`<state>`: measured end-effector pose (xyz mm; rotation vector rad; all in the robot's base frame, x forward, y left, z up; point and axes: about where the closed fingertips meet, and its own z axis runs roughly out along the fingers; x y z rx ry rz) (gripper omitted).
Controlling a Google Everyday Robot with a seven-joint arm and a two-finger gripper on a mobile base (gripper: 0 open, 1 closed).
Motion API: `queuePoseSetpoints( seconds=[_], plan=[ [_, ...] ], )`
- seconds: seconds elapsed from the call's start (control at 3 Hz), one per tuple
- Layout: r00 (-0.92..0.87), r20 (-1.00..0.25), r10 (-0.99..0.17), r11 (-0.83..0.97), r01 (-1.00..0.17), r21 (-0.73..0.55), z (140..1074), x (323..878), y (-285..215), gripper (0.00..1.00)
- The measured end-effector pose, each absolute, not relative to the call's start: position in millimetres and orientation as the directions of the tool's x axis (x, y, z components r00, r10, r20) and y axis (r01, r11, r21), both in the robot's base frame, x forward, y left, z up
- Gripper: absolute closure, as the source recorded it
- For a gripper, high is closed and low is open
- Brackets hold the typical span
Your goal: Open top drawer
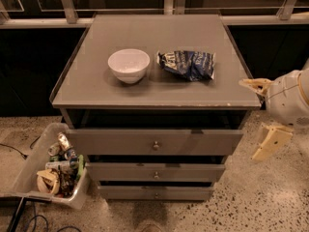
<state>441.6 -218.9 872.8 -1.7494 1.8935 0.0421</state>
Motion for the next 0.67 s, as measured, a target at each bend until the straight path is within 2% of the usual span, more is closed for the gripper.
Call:
queuePoseSetpoints(
  seconds=[0.67],
  plan=[
    [0.008,-0.386,-0.922,0.121,-0.944,-0.307,841.9,439.7,-203.0,0.0]
  ],
)
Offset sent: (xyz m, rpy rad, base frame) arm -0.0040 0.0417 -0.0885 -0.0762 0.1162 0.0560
